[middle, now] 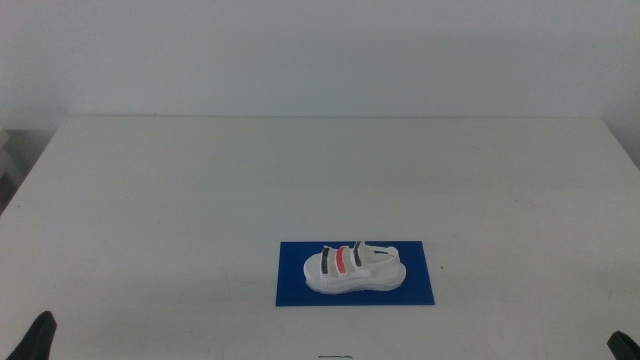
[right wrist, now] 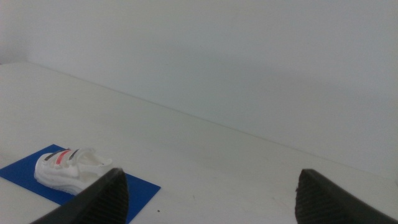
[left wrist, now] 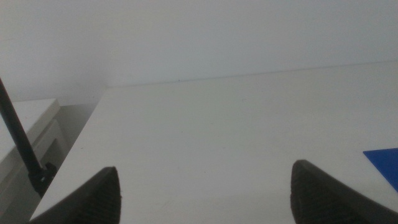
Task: Use one arm to grab the shoe from the table and place it on the mat.
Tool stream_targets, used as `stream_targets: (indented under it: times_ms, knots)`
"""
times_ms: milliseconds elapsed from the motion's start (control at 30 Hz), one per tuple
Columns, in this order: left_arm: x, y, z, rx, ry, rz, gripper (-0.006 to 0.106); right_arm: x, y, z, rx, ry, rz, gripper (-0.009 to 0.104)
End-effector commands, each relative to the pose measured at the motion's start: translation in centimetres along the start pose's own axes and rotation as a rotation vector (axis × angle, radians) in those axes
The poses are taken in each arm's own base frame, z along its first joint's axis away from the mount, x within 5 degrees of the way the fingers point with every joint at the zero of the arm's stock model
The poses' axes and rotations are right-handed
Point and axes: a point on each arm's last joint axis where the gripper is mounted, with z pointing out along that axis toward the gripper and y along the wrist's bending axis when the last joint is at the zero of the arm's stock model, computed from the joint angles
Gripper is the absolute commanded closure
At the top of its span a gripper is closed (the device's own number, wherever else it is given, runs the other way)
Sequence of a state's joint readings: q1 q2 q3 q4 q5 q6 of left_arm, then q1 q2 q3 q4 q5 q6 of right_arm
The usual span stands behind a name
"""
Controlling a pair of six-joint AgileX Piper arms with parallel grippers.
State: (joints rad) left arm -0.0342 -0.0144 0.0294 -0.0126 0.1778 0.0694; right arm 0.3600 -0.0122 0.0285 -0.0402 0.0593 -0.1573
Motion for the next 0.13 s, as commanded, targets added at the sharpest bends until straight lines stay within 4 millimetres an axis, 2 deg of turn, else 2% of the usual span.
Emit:
stream_targets:
  times_ms: [0,100]
  knots:
    - [-0.94,0.03,-0.19,-0.001,-0.103,-0.023,0.007,-1.33,-0.27,-0.28,0.025,-0.107,0.003,0.016]
    - [-0.94,0.03,-0.19,-0.001,-0.103,-0.023,0.007,-1.33,-0.27,-0.28,0.025,-0.107,0.003,0.016]
